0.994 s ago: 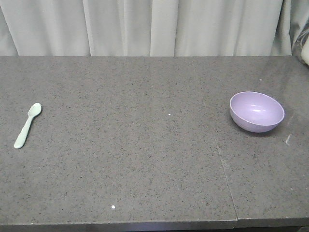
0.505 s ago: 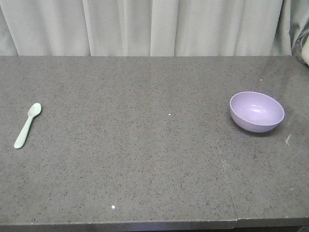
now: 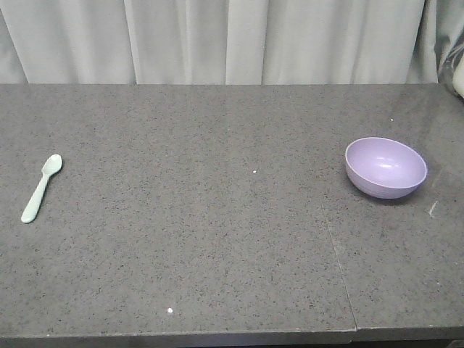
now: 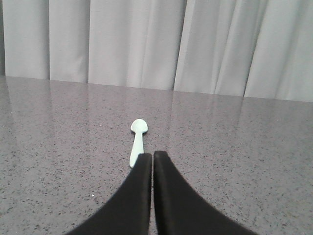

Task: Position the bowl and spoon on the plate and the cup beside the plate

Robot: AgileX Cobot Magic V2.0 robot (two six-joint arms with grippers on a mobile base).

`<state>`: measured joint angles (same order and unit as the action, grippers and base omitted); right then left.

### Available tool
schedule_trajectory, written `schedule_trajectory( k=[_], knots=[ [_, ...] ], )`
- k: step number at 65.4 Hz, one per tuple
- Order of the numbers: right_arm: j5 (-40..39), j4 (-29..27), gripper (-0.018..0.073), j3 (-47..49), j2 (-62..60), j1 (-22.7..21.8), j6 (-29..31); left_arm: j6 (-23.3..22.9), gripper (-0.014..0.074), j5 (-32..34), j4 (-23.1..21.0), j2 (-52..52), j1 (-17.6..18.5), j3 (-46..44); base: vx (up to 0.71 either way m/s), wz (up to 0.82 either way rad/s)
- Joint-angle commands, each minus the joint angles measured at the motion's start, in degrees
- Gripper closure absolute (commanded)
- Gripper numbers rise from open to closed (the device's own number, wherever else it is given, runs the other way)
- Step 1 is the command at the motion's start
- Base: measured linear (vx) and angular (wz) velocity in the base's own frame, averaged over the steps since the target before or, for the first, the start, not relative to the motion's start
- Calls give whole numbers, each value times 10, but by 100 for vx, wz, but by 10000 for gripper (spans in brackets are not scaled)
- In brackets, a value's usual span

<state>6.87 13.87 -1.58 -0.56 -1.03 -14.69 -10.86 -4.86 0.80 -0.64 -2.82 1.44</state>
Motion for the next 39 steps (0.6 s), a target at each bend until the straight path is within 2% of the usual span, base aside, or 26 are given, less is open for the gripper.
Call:
schedule_trajectory(
  k=[1, 39],
  knots=[
    [-44, 3, 565, -9, -6, -1, 5, -5, 602, 41, 0, 3, 1, 16, 0, 0],
    [-44, 3, 565, -9, -6, -1, 5, -5, 602, 41, 0, 3, 1, 16, 0, 0]
  ],
)
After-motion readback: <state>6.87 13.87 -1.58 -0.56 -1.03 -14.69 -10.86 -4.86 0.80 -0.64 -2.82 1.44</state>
